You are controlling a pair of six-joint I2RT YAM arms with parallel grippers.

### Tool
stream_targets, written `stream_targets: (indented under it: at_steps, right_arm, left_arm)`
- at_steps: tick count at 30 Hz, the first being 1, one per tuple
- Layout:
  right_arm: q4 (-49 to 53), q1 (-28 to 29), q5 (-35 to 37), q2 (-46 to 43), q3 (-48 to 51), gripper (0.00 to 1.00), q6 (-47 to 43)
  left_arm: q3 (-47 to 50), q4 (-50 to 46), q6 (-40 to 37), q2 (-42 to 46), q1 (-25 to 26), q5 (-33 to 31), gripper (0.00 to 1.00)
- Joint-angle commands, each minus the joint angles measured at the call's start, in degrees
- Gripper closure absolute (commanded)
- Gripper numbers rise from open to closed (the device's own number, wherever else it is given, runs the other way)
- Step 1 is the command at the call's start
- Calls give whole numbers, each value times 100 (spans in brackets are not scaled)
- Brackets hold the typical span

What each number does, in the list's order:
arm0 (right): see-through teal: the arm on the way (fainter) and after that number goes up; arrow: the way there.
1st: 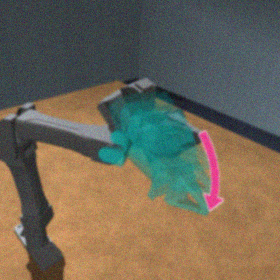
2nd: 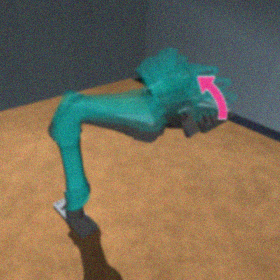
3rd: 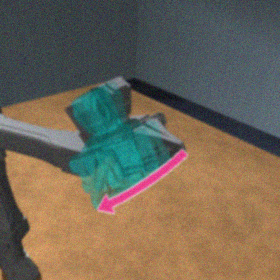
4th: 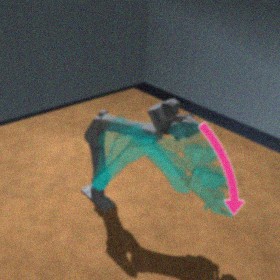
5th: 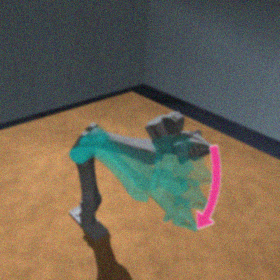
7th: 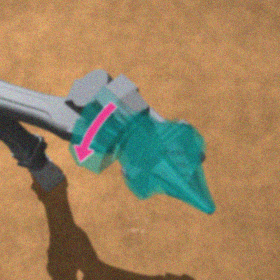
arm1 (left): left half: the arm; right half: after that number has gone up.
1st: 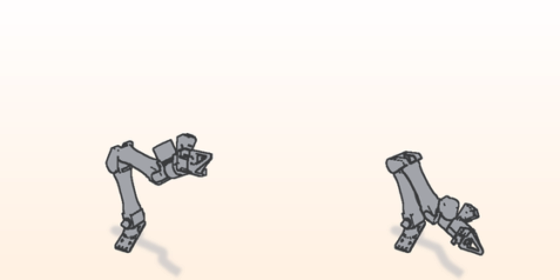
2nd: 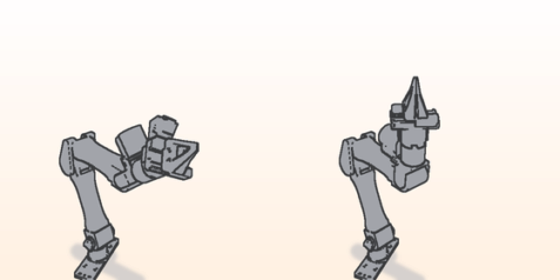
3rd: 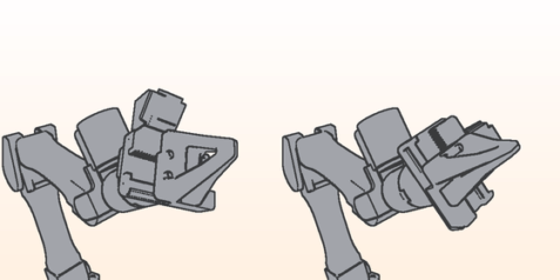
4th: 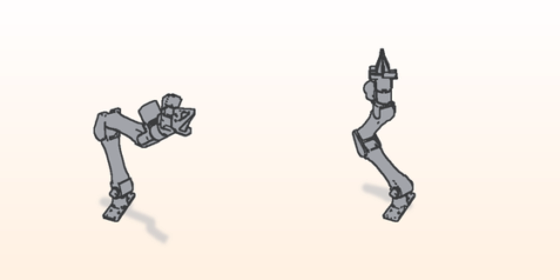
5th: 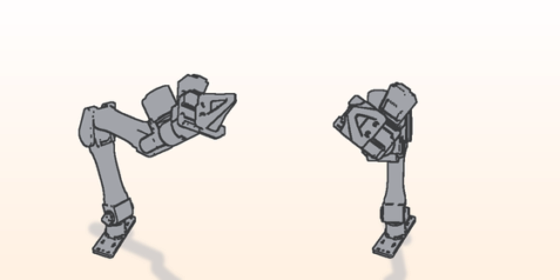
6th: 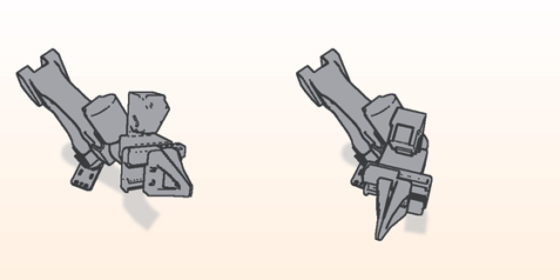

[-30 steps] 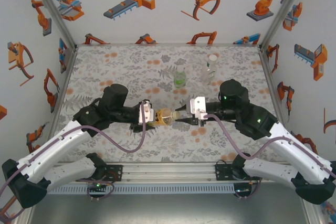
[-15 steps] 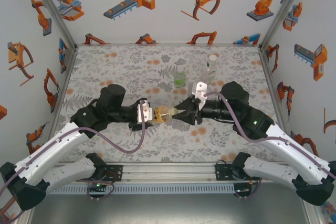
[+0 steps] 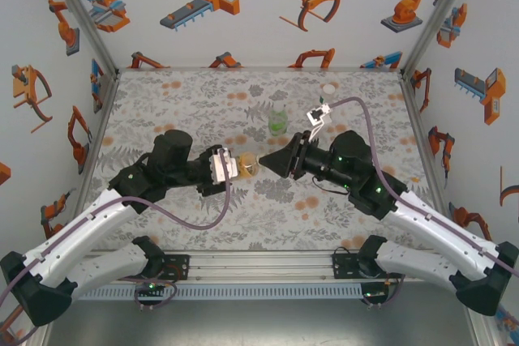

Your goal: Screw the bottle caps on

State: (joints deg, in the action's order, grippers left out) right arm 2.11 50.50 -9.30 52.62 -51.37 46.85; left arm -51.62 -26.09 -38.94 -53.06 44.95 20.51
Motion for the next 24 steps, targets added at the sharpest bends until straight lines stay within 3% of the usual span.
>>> stream_targets:
  at_steps: [1, 7, 12, 20, 24]
  right_arm:
    - [210, 14, 686, 186, -183, 100, 1519]
    - [504, 26, 824, 231, -286, 83, 1735]
    - [82, 22, 530, 238, -346, 64, 1206]
    - [150, 20, 185, -16, -580, 38, -374]
    - [281, 19, -48, -248, -612, 35, -1657]
  left_arm:
    - [-26, 446, -70, 32, 129, 542, 100]
    - [-24, 443, -68, 37, 128, 546, 100]
    - [-20, 447, -61, 17, 128, 541, 100]
    - [-24, 428, -92, 32, 129, 701, 100]
    - [-37, 390, -107, 14, 129, 848, 100]
